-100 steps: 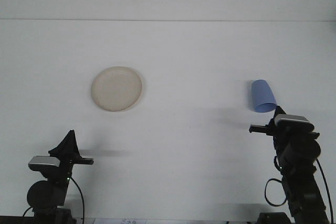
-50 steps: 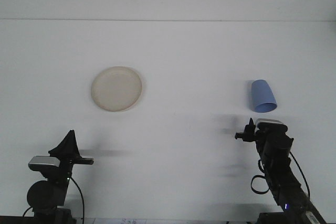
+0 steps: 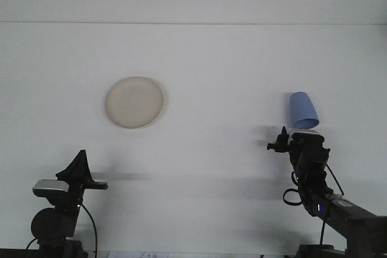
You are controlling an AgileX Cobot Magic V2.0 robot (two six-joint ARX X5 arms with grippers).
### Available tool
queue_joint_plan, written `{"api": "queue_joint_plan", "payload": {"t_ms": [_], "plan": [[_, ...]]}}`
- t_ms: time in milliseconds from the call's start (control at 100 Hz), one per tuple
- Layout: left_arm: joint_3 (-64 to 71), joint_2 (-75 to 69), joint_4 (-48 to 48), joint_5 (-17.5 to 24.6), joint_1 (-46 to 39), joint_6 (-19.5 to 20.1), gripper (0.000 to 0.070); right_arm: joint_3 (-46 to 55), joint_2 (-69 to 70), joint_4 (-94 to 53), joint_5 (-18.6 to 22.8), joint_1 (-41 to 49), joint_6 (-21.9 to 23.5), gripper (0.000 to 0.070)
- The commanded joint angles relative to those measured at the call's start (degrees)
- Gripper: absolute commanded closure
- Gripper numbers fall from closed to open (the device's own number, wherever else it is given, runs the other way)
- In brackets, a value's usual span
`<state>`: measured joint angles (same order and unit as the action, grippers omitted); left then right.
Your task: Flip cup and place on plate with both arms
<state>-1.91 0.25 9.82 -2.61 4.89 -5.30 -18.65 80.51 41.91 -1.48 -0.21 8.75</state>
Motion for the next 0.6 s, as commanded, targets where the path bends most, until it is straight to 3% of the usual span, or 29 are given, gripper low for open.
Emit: {"api": "queue_joint_plan", "payload": {"t_ms": [0, 290, 360, 430, 590], "plan": [[1.1, -0.1, 0.6, 0.3, 0.0, -0.1, 0.0688, -1.8, 3.0, 2.3, 0.1, -0.4, 0.0, 0.0339], [1.1, -0.1, 0.6, 0.3, 0.0, -0.1, 0.0688, -11.0, 12.4, 3.5, 3.1, -2.7, -0.9, 0.0353], [1.1, -0.1, 0.6, 0.3, 0.0, -0.1, 0.0688, -13.1, 14.1, 3.4, 4.4, -3.1, -0.9, 0.0462], [1.1, -0.1, 0.6, 0.3, 0.0, -0.1, 0.0687, -14.8, 15.4, 3.4, 6.3, -3.5, -0.8, 0.07], [1.1, -0.1, 0.6, 0.3, 0.0, -0.1, 0.0688, -16.1, 14.4, 1.7, 8.2, -3.5, 0.8, 0.0696]]}}
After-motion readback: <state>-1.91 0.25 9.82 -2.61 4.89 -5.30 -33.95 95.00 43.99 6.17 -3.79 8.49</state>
